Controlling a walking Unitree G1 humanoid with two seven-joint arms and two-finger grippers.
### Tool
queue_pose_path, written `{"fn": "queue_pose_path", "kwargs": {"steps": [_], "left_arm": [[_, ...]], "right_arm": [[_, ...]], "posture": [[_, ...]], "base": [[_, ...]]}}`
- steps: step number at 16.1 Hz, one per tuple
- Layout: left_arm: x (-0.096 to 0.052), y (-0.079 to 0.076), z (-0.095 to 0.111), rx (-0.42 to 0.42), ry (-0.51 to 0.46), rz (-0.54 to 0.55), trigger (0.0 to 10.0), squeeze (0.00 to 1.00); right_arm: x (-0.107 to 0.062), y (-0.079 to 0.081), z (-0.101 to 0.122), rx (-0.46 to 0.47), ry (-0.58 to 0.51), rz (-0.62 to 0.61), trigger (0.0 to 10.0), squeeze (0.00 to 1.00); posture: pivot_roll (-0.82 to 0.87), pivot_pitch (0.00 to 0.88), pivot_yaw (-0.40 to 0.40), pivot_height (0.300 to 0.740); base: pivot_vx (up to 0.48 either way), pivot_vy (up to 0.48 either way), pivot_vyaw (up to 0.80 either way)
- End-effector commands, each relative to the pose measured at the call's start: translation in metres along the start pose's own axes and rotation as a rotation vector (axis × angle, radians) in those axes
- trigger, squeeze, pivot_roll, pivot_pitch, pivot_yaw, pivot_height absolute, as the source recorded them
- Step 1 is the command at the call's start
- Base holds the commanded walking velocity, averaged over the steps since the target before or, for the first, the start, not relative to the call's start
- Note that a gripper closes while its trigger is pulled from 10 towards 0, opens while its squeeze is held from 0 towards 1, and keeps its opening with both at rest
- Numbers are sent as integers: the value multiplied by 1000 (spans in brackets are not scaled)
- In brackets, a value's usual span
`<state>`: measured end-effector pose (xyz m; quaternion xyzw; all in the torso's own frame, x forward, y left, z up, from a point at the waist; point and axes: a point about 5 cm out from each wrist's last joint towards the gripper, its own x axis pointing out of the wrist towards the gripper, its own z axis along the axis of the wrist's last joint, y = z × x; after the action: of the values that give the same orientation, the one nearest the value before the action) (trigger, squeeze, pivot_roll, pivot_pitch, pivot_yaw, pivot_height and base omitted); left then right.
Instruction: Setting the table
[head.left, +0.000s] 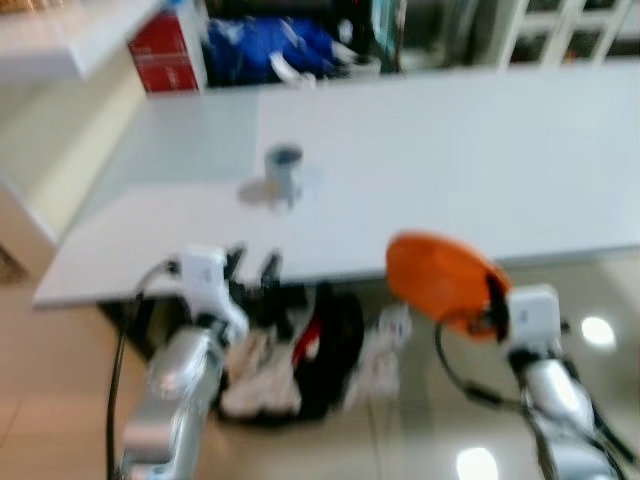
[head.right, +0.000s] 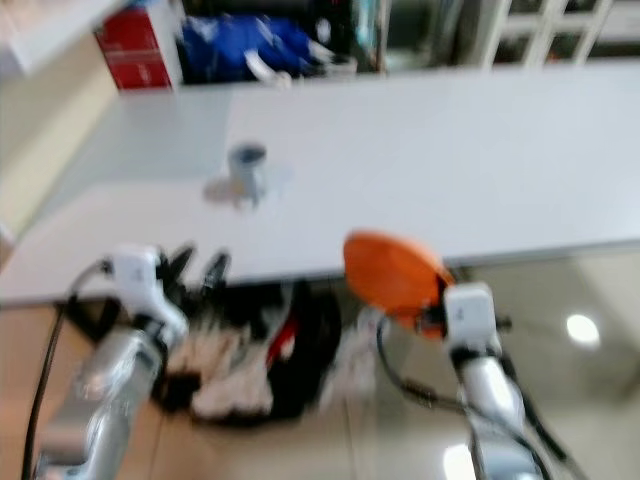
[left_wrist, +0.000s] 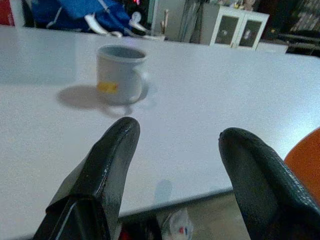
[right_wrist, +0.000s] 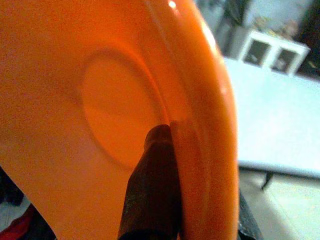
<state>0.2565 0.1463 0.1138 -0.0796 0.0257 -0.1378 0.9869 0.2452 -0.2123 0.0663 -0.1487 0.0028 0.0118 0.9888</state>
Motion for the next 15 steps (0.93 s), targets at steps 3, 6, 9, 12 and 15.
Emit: {"fn": "queue_pose_path", "kwargs": {"steps": [3, 6, 9, 12, 15], "left_arm": [[-3, 5, 4, 15, -4, 23, 10000, 0], [-1, 4, 8, 29, -17, 26, 10000, 0], [1, 2, 9, 23, -24, 17, 10000, 0], [15, 0, 17, 49, -52, 17, 10000, 0], [18, -3, 18, 52, -52, 9, 10000, 0]], "right_arm": [[11, 3, 22, 32, -99, -33, 0, 0], [19, 11, 59, 61, -230, 25, 0, 0], [32, 22, 123, 153, -413, 198, 0, 0], [67, 21, 131, 190, -361, 214, 0, 0], [87, 27, 129, 247, -298, 216, 0, 0]], "posture": [[-76, 0, 68, 740], [-75, 0, 71, 740], [-77, 0, 65, 740], [-63, 0, 54, 740], [-51, 0, 49, 740]], "base": [[352, -321, 0], [117, -106, 0], [0, 0, 0], [0, 0, 0], [0, 0, 0]]}}
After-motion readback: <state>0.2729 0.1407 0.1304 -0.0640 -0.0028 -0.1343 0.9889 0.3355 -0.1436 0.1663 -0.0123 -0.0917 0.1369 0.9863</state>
